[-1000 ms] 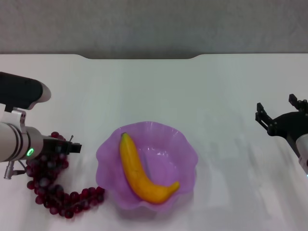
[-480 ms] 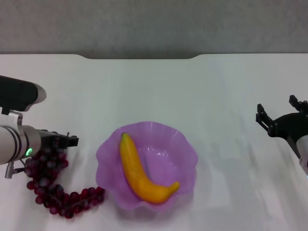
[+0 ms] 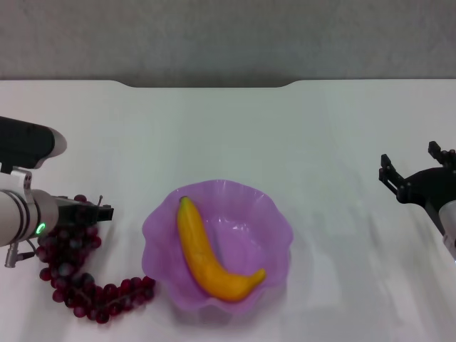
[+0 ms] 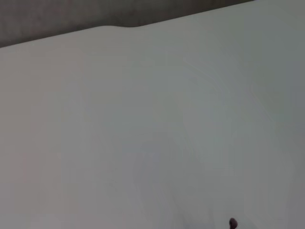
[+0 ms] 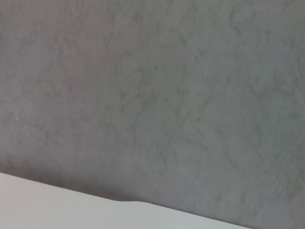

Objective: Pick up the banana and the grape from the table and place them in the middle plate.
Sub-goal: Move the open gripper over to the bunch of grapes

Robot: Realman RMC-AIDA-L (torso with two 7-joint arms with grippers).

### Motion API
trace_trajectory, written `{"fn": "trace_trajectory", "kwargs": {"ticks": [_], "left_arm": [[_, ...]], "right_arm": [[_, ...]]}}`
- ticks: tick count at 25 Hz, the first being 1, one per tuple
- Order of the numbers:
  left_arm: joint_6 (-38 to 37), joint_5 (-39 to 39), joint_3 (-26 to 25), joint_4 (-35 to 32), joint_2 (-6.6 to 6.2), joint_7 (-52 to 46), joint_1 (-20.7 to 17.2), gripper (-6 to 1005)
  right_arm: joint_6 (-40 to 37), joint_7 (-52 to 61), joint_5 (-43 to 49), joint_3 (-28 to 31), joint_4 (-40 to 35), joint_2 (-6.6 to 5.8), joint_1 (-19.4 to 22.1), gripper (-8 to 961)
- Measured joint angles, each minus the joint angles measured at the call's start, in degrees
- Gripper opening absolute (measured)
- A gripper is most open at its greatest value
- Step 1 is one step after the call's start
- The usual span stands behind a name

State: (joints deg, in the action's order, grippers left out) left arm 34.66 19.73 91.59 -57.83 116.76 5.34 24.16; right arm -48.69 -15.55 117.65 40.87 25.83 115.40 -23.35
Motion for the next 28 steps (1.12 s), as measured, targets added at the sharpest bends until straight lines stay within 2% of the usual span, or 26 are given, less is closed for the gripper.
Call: {"fn": "trace_trajectory", "kwargs": {"ticks": [9,14,20,28], "left_arm": [[-0.1,-2.59,-0.24,0.73,0.06,-1.55,0.27,886],[-1.42,-2.92,-0.28,0.79,-0.04,-1.76,-0.09,677],[-1.53,-2.95,-0.17,1.34,0.0,-1.71,-0.15,477],[-1.55,-2.95,-0.17,1.4,-0.02,-1.81,-0.69,398]], "right_arm": [[0.0,0.0,0.1,0.0,0.0,0.0,-0.01,881],[0.0,0.0,0.15,0.0,0.0,0.0,0.15,881],[0.02,0.0,0.26,0.0,-0.28,0.04,0.18,881],[0.01,0.0,0.31,-0.08,-0.63,0.09,0.23,880]]}}
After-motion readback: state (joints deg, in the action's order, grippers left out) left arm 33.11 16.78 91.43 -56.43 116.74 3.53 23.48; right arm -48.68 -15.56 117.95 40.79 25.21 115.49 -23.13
